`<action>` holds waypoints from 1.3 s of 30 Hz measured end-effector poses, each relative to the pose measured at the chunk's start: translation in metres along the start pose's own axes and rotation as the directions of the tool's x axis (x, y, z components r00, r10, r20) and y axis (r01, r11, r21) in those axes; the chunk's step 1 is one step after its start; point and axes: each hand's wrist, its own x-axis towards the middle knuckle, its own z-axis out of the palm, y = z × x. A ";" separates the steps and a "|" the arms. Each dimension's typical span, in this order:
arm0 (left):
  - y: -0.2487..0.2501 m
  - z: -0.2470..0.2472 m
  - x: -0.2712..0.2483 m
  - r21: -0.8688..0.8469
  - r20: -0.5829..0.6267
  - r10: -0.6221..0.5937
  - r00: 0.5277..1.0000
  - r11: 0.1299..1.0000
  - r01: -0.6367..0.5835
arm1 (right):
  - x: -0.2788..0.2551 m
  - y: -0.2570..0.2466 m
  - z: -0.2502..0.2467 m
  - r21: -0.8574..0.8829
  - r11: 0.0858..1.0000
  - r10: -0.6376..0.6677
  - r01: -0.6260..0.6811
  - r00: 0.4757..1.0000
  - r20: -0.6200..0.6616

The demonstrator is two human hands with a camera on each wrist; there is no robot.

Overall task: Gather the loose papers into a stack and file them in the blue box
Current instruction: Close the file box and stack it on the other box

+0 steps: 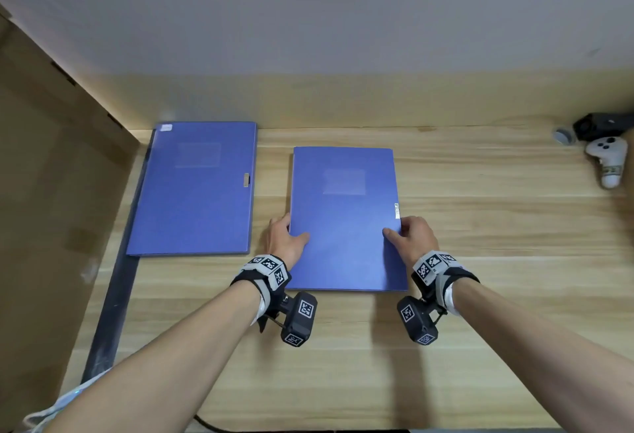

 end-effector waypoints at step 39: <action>-0.089 -0.247 0.094 -0.196 -0.350 -0.279 0.894 0.955 0.221 | 0.010 -0.247 0.169 0.086 0.970 -0.241 0.225 0.926 0.291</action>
